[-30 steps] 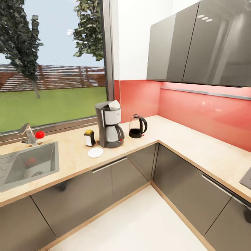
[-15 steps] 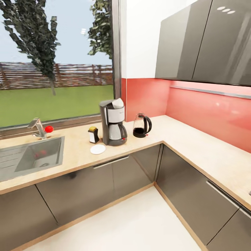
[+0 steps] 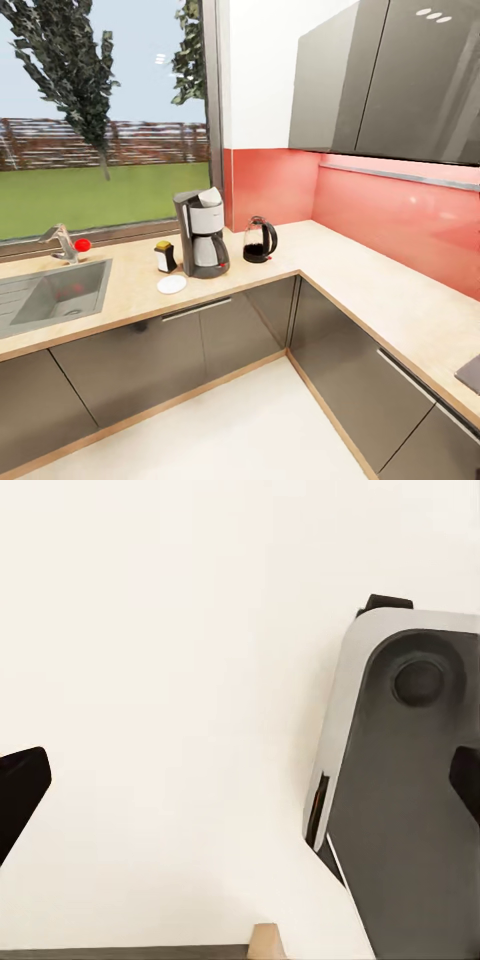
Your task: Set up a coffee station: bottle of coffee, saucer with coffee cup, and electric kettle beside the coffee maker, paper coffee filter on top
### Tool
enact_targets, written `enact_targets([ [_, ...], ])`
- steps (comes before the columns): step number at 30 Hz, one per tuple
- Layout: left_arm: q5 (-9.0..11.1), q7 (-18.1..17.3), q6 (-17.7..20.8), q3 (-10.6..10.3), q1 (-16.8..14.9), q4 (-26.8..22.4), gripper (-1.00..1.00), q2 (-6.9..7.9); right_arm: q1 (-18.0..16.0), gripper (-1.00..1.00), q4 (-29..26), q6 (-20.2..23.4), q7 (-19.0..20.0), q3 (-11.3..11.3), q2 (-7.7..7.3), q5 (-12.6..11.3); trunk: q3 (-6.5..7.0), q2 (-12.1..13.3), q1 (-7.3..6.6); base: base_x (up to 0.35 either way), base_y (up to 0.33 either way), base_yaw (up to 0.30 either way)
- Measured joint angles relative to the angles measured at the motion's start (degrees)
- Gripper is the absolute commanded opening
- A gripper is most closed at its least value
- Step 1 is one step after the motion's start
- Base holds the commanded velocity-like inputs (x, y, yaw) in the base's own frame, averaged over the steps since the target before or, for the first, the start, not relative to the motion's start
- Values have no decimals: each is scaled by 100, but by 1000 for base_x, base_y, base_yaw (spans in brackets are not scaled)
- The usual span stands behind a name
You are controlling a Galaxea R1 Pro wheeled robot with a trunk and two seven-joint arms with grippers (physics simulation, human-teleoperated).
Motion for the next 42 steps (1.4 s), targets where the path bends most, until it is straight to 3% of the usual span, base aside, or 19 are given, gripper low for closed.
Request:
enact_targets([
  [8,8,0,3,14,0,3,100,29,-3,100,-52,-156,11,8,31,1,-18,1,-1,0,-241,-36],
  [15,8,-5,24,2,28,23,100,27,-6,100,-2052,-219,32,12,87,-12,-19,0,0,0,-24,-1],
  [24,8,-4,10,9,152,21,100,57,-5,100,-3554,-469,29,35,493,-8,-19,0,0,0,-1,0],
  [34,8,-4,11,0,158,8,100,24,-24,100,-5238,-481,4,37,609,-12,-19,0,0,0,0,0],
  [37,7,-4,24,5,160,11,100,60,-234,100,-5603,-433,-4,38,612,-14,-18,0,0,0,0,0],
  [39,-5,-9,-22,-9,186,13,100,136,-823,100,-5698,-171,-3,32,607,-9,-17,0,0,0,0,0],
  [42,-23,-11,-43,-35,197,12,100,131,-1051,100,-5724,-4,-1,25,605,-9,-19,1,0,0,0,0],
])
